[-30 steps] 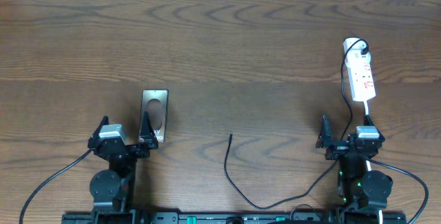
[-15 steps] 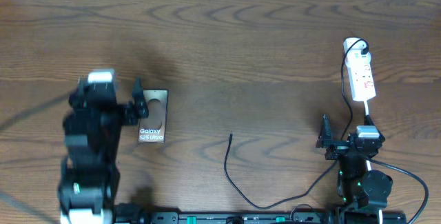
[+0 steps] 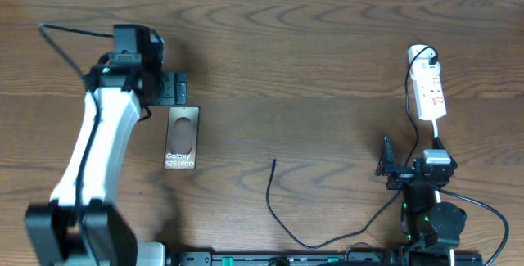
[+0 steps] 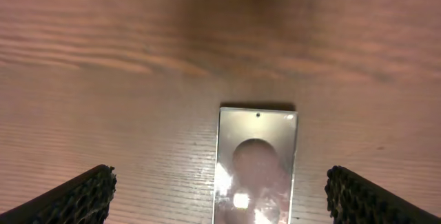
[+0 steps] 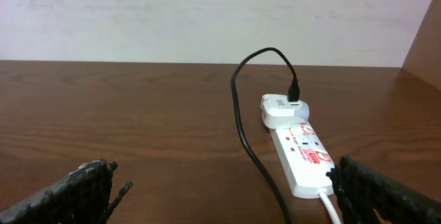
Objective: Plug charger to phone and switch on socket
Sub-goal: 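Move the left gripper forward over the phone in clear case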
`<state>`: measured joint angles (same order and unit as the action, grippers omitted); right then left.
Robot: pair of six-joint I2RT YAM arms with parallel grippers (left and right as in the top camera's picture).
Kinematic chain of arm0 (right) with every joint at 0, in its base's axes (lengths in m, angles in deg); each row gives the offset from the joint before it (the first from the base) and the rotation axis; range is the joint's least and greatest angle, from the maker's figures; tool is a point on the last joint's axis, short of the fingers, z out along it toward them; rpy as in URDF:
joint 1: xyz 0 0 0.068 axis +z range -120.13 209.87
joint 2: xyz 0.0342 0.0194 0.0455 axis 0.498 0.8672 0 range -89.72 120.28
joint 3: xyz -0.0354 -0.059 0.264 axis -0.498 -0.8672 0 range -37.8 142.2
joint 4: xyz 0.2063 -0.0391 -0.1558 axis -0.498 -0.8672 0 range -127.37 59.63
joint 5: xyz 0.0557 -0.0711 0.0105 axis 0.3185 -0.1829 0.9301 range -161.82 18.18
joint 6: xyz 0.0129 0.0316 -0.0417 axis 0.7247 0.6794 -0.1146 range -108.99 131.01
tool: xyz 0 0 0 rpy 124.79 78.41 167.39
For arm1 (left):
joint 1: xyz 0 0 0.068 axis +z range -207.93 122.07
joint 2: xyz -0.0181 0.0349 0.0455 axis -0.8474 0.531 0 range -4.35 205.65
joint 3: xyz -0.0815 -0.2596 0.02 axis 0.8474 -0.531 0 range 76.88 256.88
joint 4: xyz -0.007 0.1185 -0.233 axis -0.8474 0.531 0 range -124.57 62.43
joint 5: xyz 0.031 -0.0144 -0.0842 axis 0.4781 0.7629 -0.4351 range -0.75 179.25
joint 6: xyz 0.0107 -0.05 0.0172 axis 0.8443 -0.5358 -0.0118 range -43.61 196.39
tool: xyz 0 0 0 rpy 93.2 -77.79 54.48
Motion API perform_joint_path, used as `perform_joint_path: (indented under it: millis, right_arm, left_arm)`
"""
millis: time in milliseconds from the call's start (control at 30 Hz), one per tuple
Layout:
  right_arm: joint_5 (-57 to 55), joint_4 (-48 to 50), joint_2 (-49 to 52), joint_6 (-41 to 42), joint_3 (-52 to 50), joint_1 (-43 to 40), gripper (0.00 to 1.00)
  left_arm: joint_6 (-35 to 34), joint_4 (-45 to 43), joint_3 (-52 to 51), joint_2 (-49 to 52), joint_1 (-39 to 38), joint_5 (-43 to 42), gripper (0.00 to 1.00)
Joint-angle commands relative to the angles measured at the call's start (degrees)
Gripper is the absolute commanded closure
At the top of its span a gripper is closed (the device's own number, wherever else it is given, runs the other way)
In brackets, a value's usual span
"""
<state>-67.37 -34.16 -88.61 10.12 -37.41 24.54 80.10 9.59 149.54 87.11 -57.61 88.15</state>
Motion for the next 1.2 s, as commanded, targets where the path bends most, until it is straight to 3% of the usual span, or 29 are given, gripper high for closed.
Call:
perform_joint_path:
  millis: [0,100,167,200,233,267,300,333,500,667,1167]
  right_arm:
    - [0.0,-0.3,-0.2,0.0,-0.1,0.2,0.01]
    - [0.0,-0.3,-0.2,0.0,-0.1,0.2,0.01]
    - [0.0,-0.3,-0.2,0.0,-0.1,0.2,0.01]
    - [0.0,-0.3,-0.2,0.0,-0.1,0.2,0.01]
    - [0.0,-0.3,-0.2,0.0,-0.1,0.2,0.01]
    - [0.0,-0.3,-0.2,0.0,-0.1,0.2,0.01]
    - [0.0,-0.3,-0.2,0.0,-0.1,0.2,0.01]
    - [0.0,-0.3,-0.2,0.0,-0.1,0.2,0.01]
    - [0.0,-0.3,-0.2,0.0,-0.1,0.2,0.01]
    - [0.0,-0.3,-0.2,0.0,-0.1,0.2,0.01]
    - [0.0,-0.3,-0.2,0.0,-0.1,0.2,0.01]
  left_arm:
    - [0.7,0.4,0.8,4.3,0.1,0.5,0.02]
    - [0.7,0.4,0.8,6.1,0.1,0.3,0.04]
    - [0.7,0.4,0.8,6.9,0.1,0.3,0.48]
    - [0.7,0.3,0.8,7.0,0.1,0.3,0.57]
    - [0.7,0.4,0.8,7.0,0.1,0.3,0.57]
    - [0.7,0.3,0.8,7.0,0.1,0.3,0.46]
    - [0.7,0.4,0.8,7.0,0.1,0.3,0.12]
    - [0.7,0.4,0.8,7.0,0.1,0.3,0.00]
    - [0.0,0.6,0.7,7.0,0.1,0.1,0.02]
    - [-5.0,0.5,-0.9,7.0,0.1,0.1,0.02]
    - [-4.3,0.6,-5.0,7.1,0.1,-3.5,0.02]
